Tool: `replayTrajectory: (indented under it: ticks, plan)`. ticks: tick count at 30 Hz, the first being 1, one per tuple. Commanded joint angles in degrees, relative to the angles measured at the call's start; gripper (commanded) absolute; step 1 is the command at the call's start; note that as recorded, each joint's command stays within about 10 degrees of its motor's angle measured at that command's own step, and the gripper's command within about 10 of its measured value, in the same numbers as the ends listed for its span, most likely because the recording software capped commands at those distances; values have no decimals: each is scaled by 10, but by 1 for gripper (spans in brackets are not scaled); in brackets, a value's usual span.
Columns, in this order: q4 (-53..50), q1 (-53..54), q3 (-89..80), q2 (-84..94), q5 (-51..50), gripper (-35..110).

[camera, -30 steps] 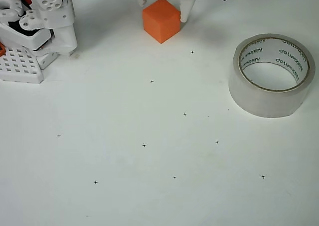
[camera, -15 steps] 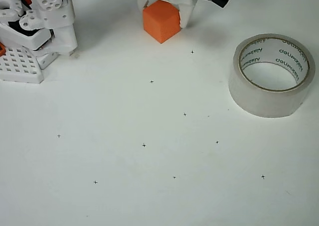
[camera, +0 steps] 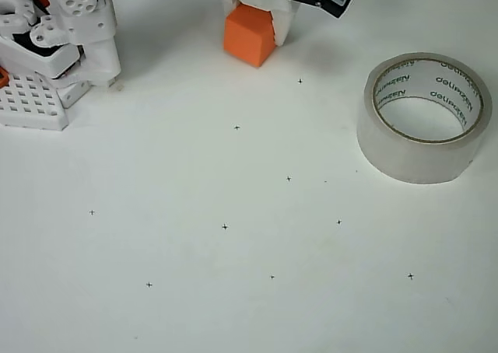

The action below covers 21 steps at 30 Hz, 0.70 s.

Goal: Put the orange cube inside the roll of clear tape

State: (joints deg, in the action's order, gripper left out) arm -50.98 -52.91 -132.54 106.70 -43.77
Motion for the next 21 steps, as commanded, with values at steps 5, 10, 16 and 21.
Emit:
replayTrajectory:
  ticks: [5, 10, 16, 21]
  plan:
    - [-17, -1, 3, 70, 1, 11]
    - [-106, 16, 76, 76, 38, 11]
    - [-158, 46, 147, 73, 96, 11]
    - [-184, 65, 196, 62, 134, 11]
